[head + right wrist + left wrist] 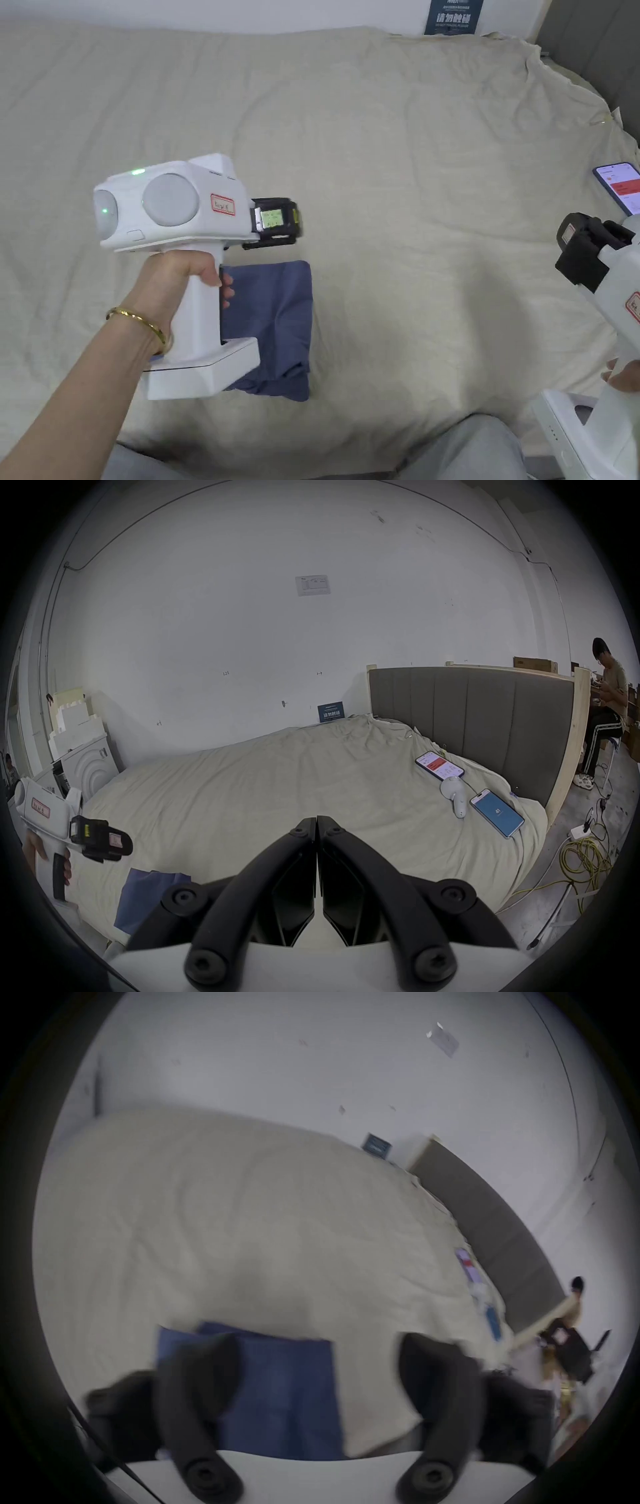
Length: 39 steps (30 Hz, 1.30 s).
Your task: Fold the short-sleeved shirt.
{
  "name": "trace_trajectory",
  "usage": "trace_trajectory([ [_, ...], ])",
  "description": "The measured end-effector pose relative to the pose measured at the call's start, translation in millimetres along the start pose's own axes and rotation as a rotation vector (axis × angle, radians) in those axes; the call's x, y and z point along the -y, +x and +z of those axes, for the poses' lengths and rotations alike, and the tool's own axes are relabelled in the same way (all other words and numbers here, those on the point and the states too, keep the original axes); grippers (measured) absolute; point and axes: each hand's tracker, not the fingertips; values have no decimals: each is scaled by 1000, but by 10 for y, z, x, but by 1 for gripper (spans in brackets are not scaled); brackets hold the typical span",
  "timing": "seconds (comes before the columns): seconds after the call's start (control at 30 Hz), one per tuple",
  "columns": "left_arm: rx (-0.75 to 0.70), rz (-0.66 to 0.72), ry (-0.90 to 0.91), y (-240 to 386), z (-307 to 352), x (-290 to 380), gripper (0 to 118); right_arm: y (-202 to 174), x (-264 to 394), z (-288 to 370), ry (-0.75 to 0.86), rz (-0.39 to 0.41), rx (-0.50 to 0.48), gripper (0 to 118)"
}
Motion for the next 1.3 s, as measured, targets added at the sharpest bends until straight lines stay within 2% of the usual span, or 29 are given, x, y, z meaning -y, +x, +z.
trace_trajectory([
  [0.03,-45,-28,44,-24,6,56,63,-17,-2,-3,1,1,-2,0],
  [0.07,-100,-68,72,-33,-13,128,24,-35,-3,-9,0,4,-5,0],
  [0.1,-150,-96,79,-29,-61,218,10,-51,-4,-14,0,6,-6,0],
  [0.17,-149,-134,105,-28,-135,434,0,-76,-3,-16,-2,8,-10,0],
  [0.3,-220,-230,170,76,-437,971,0,-112,-2,-26,-14,33,-7,0],
  [0.4,-183,-254,177,202,-634,1306,0,-102,6,-40,-24,53,-1,0],
  [0.57,-223,-513,125,472,-997,1728,0,-94,93,-84,-49,46,9,0],
  [0.67,-263,-566,173,557,-1058,1875,0,-85,130,-101,-68,52,8,0],
  [0.87,-232,-569,130,732,-1126,1874,0,-91,129,-114,-75,59,-2,0],
  [0.9,-194,-542,107,748,-1097,1829,0,-99,125,-111,-73,57,-5,0],
  [1.0,38,-294,23,792,-983,1580,0,-152,99,-94,-67,60,-15,0],
  [1.13,125,-232,155,757,-576,1129,0,-231,27,-37,-40,64,-41,0],
  [1.23,97,-155,249,520,-221,723,0,-349,-30,3,-13,67,-66,0],
  [1.3,-7,-187,357,329,28,553,0,-472,-64,28,14,68,-92,0],
])
